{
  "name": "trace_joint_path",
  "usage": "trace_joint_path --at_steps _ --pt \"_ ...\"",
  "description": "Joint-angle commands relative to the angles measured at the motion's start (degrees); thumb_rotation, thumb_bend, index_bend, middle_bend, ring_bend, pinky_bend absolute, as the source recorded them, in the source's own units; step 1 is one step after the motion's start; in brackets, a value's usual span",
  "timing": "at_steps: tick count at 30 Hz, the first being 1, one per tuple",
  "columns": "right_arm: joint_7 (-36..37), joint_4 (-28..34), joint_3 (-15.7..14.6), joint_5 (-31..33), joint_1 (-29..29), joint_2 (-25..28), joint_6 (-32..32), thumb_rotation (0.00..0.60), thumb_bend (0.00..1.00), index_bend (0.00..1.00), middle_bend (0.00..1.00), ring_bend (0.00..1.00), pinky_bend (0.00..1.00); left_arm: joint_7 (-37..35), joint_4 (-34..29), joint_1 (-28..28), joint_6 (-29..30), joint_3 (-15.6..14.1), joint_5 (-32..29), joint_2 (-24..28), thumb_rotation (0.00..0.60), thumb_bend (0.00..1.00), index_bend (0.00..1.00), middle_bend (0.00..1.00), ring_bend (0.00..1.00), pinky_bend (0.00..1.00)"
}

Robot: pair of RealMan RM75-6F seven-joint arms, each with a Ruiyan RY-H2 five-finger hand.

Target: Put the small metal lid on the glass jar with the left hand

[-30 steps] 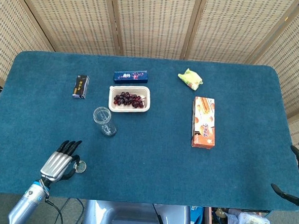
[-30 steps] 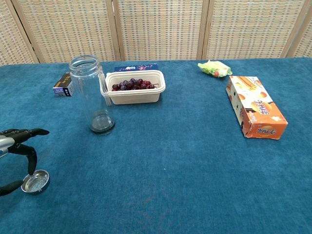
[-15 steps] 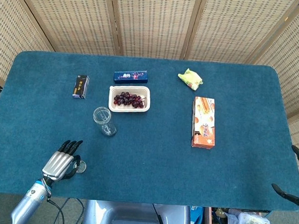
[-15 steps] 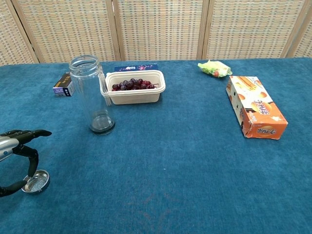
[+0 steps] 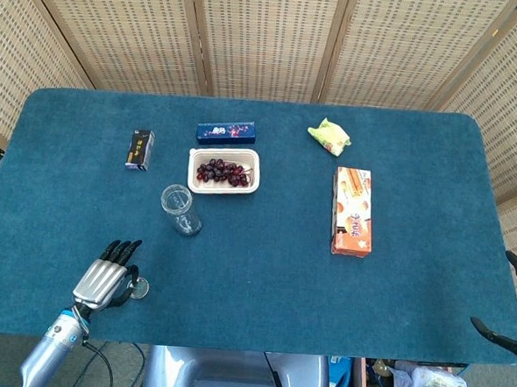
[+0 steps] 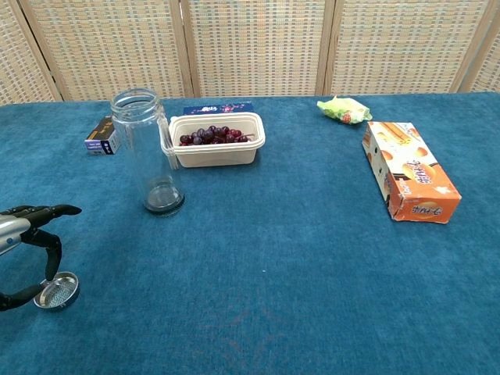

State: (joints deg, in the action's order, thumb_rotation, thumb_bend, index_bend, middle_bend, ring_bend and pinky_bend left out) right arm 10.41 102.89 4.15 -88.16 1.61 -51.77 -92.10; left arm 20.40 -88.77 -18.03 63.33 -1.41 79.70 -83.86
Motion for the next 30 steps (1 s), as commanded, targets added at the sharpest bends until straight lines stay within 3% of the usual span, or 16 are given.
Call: trace_joint_path --at_steps 1,11,19,26,29,30 --pt "0.1 0.0 0.0 0.1 0.0 0.0 0.0 0.6 0.0 0.0 0.0 0.0 0.0 -0.3 -0.3 -0.3 -0.5 0.1 -0.4 0.3 0.6 0.42 0.56 0.0 0.0 0.0" --pt "0.2 -0.1 0.0 0.1 0.0 0.1 0.2 0.6 0.0 0.0 0.0 0.0 0.0 -0.8 -1.1 -0.8 -0.1 0.1 -0.6 1.2 0.6 0.43 0.6 0.0 0.0 0.0" --pt "0.4 -0.1 0.0 0.1 0.0 0.1 0.2 0.6 0.0 0.0 0.0 0.0 0.0 -2.3 -5.9 -0.6 3.6 0.8 2.2 5.1 0.6 0.43 0.61 0.0 0.0 0.0" --pt "0.0 0.0 -0.1 0.0 -0.1 0.0 0.3 0.6 0.0 0.0 0.0 0.0 0.0 -0.7 -16.9 -1.9 7.8 4.4 5.3 13.7 0.6 0.43 0.6 0.0 0.0 0.0" --pt "-0.3 0.0 0.0 0.2 -0.2 -0.1 0.5 0.6 0.0 0.0 0.0 0.0 0.0 1.2 -22.3 -3.3 7.9 7.5 3.5 17.1 0.6 0.43 0.61 0.0 0.0 0.0" --pt "-0.5 0.0 0.0 0.4 -0.2 -0.2 0.7 0.6 0.0 0.0 0.0 0.0 0.0 1.1 -25.1 -4.7 7.3 9.9 2.0 18.7 0.6 0.43 0.6 0.0 0.0 0.0"
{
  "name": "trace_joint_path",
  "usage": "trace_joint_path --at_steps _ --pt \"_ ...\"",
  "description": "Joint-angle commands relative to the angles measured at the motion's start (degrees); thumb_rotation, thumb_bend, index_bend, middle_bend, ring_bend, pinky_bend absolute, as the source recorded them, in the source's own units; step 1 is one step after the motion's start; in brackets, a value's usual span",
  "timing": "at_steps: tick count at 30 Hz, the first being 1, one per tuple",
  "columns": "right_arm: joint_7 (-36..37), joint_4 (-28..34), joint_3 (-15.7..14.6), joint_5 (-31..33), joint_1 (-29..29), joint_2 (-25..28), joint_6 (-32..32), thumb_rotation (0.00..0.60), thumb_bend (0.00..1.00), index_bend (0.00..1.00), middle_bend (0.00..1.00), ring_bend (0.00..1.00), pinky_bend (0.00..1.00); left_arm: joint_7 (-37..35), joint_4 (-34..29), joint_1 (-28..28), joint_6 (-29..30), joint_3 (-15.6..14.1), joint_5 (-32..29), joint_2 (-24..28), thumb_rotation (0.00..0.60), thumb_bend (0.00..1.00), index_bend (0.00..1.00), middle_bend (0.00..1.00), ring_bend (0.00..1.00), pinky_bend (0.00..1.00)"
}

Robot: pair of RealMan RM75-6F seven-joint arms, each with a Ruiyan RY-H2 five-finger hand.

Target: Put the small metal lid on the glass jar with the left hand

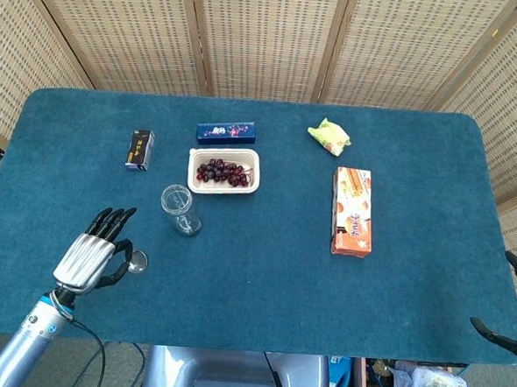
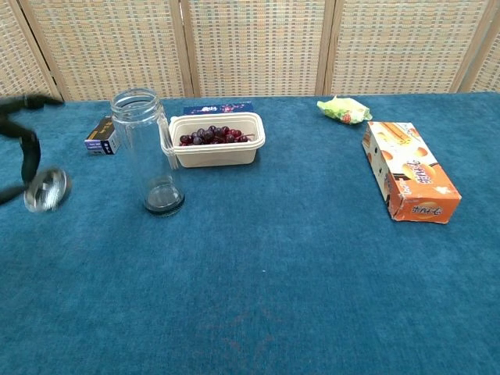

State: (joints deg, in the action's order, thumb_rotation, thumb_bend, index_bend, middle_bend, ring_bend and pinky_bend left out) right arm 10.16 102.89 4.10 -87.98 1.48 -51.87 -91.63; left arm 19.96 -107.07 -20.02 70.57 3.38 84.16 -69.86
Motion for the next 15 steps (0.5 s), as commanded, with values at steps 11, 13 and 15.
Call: trace_joint_path --at_steps 11,13,15 --pt "-0.9 -0.2 0.5 1.8 -0.6 -0.5 1.4 0.6 0.0 0.0 0.0 0.0 0.0 5.7 -11.1 -17.3 -11.1 19.1 -34.1 10.8 0.6 0.43 0.61 0.0 0.0 0.0" --pt "-0.8 -0.4 0.7 2.4 -0.7 -0.5 1.6 0.6 0.0 0.0 0.0 0.0 0.0 5.1 -10.3 -19.3 -12.4 19.9 -38.9 10.6 0.6 0.43 0.61 0.0 0.0 0.0" --pt "-0.5 -0.5 0.8 2.5 -0.7 -0.5 1.7 0.6 0.0 0.0 0.0 0.0 0.0 5.2 -9.6 -20.6 -13.0 19.9 -41.1 10.6 0.6 0.43 0.61 0.0 0.0 0.0"
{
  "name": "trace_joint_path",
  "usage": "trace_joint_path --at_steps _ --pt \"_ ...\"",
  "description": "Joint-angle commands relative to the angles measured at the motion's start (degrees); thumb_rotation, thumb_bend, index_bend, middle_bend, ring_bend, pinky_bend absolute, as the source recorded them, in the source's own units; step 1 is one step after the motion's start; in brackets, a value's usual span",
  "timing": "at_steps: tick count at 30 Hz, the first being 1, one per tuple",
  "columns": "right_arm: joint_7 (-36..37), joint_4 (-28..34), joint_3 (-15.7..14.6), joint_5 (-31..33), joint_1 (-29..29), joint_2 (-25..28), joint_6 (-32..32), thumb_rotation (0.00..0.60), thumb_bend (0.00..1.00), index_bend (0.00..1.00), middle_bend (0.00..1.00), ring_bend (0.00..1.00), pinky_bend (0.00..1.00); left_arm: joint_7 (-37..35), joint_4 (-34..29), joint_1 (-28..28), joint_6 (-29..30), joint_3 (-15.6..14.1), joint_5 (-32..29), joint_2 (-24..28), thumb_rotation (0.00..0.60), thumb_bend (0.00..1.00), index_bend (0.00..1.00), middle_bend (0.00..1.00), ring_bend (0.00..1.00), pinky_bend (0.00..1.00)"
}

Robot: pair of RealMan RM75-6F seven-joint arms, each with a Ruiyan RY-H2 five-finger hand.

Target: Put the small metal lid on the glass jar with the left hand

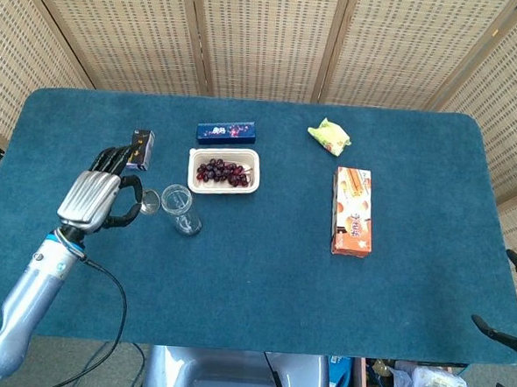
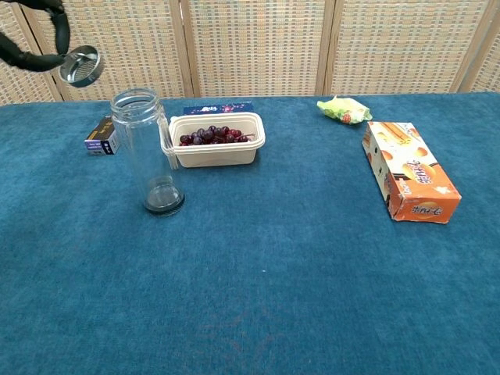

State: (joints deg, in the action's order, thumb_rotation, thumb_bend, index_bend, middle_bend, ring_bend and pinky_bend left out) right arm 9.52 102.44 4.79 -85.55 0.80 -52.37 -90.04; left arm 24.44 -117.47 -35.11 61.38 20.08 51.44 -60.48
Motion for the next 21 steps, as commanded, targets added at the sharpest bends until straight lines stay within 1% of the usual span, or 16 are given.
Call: trace_joint_path --at_steps 1,5,11,17,21 --pt "0.3 -0.1 0.1 0.2 -0.1 0.0 0.2 0.6 0.0 0.0 0.0 0.0 0.0 0.8 1.2 -6.1 -3.8 3.1 -9.1 1.0 0.6 0.43 0.6 0.0 0.0 0.0" --pt "1.1 -0.3 0.2 0.6 -0.1 0.2 0.5 0.6 0.0 0.0 0.0 0.0 0.0 0.9 2.0 -8.1 -3.4 2.7 -12.8 0.3 0.6 0.43 0.61 0.0 0.0 0.0" --pt "1.9 -0.4 0.3 0.5 0.0 0.5 0.3 0.6 0.0 0.0 0.0 0.0 0.0 1.8 4.1 -11.1 -3.3 1.1 -18.1 -1.6 0.6 0.43 0.6 0.0 0.0 0.0" --pt "2.1 -0.5 0.4 0.7 -0.1 0.6 0.4 0.6 0.0 0.0 0.0 0.0 0.0 1.5 5.6 -12.4 -4.0 0.1 -20.3 -2.5 0.6 0.43 0.61 0.0 0.0 0.0" --pt "2.4 -0.6 0.7 1.3 -0.1 0.6 0.5 0.6 0.0 0.0 0.0 0.0 0.0 0.7 5.6 -13.5 -5.3 -0.6 -22.2 -2.4 0.6 0.43 0.6 0.0 0.0 0.0"
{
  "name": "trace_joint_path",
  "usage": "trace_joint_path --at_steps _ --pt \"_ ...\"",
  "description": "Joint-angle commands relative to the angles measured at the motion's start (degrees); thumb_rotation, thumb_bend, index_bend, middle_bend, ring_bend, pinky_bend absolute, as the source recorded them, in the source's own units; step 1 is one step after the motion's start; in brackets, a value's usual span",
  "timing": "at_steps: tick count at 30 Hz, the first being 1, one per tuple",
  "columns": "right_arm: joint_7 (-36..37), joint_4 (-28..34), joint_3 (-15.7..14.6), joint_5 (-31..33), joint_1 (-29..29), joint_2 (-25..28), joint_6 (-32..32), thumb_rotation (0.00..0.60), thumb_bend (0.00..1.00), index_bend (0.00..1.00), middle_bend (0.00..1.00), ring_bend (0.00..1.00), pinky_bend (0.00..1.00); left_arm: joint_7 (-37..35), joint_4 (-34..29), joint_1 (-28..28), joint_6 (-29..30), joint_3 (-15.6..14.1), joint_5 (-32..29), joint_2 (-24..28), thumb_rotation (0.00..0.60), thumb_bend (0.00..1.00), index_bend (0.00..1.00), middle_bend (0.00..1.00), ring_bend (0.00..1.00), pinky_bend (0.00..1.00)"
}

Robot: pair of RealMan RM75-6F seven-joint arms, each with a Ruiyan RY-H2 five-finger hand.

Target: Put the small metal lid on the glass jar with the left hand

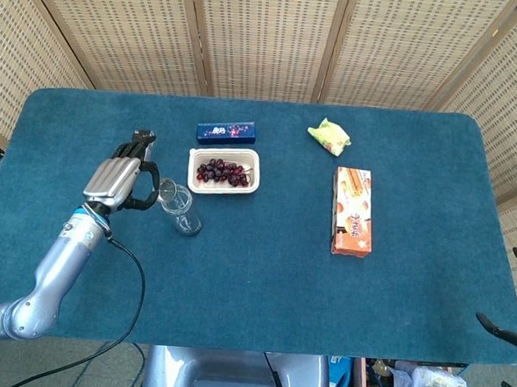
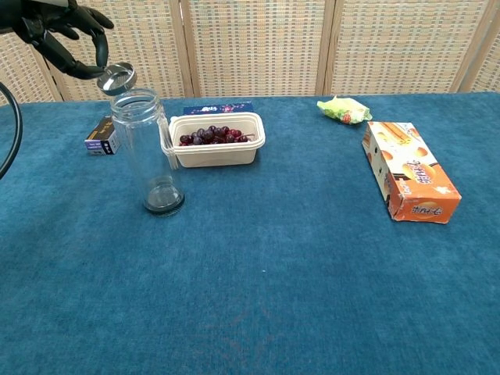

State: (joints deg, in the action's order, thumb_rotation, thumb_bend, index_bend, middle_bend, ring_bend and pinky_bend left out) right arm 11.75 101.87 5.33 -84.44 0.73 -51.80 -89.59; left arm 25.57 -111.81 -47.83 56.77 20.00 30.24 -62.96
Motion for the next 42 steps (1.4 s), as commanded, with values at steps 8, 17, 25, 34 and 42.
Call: trace_joint_path --at_steps 8,17,25,34,42 --pt "0.6 -0.2 0.1 0.0 0.0 0.2 0.1 0.6 0.0 0.0 0.0 0.0 0.0 0.9 -0.1 -3.1 0.4 -1.9 -4.5 -0.2 0.6 0.43 0.6 0.0 0.0 0.0" --pt "0.8 -0.2 0.1 -0.1 0.0 0.2 0.0 0.6 0.0 0.0 0.0 0.0 0.0 -0.4 0.2 -4.1 -0.2 -2.9 -6.1 -0.2 0.6 0.43 0.21 0.0 0.0 0.0" --pt "0.7 -0.3 0.1 -0.2 0.1 0.1 0.0 0.6 0.0 0.0 0.0 0.0 0.0 -3.9 0.6 -3.3 -1.3 -3.4 -3.0 0.8 0.6 0.43 0.0 0.0 0.0 0.0" --pt "0.9 -0.3 0.0 -0.3 0.1 0.1 0.0 0.6 0.0 0.0 0.0 0.0 0.0 -7.7 -0.5 -0.3 0.0 -4.1 3.4 2.8 0.6 0.38 0.0 0.0 0.0 0.0" --pt "0.5 -0.1 -0.2 -0.9 0.0 0.0 0.1 0.6 0.0 0.0 0.0 0.0 0.0 -8.6 0.7 4.0 -0.7 -9.4 17.5 4.4 0.6 0.6 0.27 0.0 0.0 0.0"
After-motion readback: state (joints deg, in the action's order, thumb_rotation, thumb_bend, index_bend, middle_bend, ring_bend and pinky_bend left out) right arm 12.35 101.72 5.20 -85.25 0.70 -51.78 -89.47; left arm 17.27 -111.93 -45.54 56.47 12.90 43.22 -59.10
